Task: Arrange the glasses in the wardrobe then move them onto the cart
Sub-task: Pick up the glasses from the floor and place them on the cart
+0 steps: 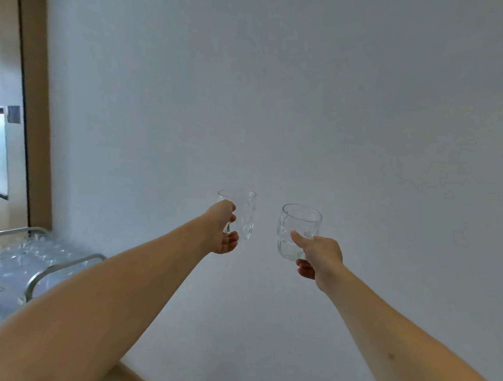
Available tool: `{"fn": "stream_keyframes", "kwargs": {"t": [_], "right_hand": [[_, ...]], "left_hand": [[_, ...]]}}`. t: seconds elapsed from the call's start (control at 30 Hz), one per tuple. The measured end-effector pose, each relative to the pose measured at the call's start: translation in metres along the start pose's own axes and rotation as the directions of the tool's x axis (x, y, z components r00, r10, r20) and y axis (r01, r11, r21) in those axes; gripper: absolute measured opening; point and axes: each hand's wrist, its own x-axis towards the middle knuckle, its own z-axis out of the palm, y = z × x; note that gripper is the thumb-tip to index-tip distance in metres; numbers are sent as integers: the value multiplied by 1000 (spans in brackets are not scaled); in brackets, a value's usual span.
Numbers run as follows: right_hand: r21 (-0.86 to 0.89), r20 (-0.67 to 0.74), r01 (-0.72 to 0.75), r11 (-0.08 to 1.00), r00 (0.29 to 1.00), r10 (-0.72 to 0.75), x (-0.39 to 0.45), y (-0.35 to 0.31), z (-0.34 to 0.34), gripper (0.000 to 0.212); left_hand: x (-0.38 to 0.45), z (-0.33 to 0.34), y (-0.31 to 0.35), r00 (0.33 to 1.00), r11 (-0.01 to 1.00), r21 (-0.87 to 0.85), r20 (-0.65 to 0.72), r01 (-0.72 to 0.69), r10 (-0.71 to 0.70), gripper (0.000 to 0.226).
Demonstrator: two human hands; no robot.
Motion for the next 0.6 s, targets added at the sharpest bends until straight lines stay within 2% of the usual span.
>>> {"fn": "stream_keyframes", "kwargs": {"t": [0.27, 0.47, 0.6], "right_hand": [[-5, 155, -22, 1000, 988, 23, -9, 11, 190, 63], [-16, 302, -55, 998, 952, 58, -20, 30, 312, 46], [-40, 388, -83, 996, 917, 92, -30, 45, 386, 46]], "left_hand": [[40, -176, 2, 990, 999, -53, -143, 7, -14, 21], [53, -291, -8, 955, 999, -53, -295, 13, -28, 21], [57, -356, -20, 917, 995, -94, -391, 41, -75, 23]]}}
